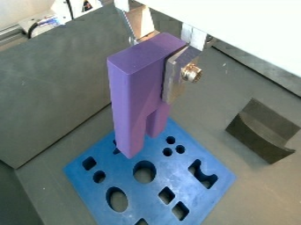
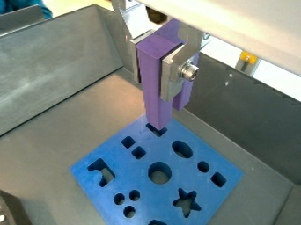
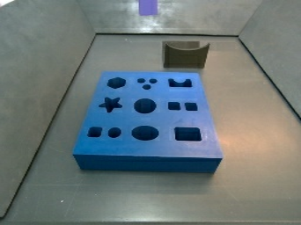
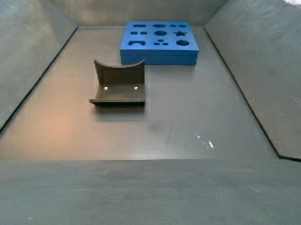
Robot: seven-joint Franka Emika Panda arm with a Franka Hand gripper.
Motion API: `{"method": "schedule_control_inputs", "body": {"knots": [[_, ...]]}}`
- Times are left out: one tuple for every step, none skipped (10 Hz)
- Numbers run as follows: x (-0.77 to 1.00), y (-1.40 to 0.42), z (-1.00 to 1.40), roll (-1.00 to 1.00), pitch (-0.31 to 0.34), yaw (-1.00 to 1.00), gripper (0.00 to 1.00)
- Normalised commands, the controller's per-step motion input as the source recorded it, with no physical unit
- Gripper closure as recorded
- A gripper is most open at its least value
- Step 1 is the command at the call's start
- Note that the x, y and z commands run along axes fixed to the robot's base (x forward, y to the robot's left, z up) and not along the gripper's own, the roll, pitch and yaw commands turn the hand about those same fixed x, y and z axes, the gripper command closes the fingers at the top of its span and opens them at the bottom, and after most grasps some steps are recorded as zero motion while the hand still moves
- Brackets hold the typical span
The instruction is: Insert the double-square object.
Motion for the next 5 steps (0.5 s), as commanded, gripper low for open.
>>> {"method": "schedule_control_inputs", "body": {"knots": [[0.72, -0.23, -0.91, 0.18, -0.046, -0.43, 1.0], [0.89, -0.22, -0.9, 0.15, -0.049, -0.26, 1.0], [0.86, -0.22, -0.9, 0.15, -0.046, -0.28, 1.0], [0.5, -0.21, -0.91, 0.22, -0.04, -0.63, 1.0], [0.27, -0.08, -0.83, 0.19, -0.049, -0.85, 1.0]]}}
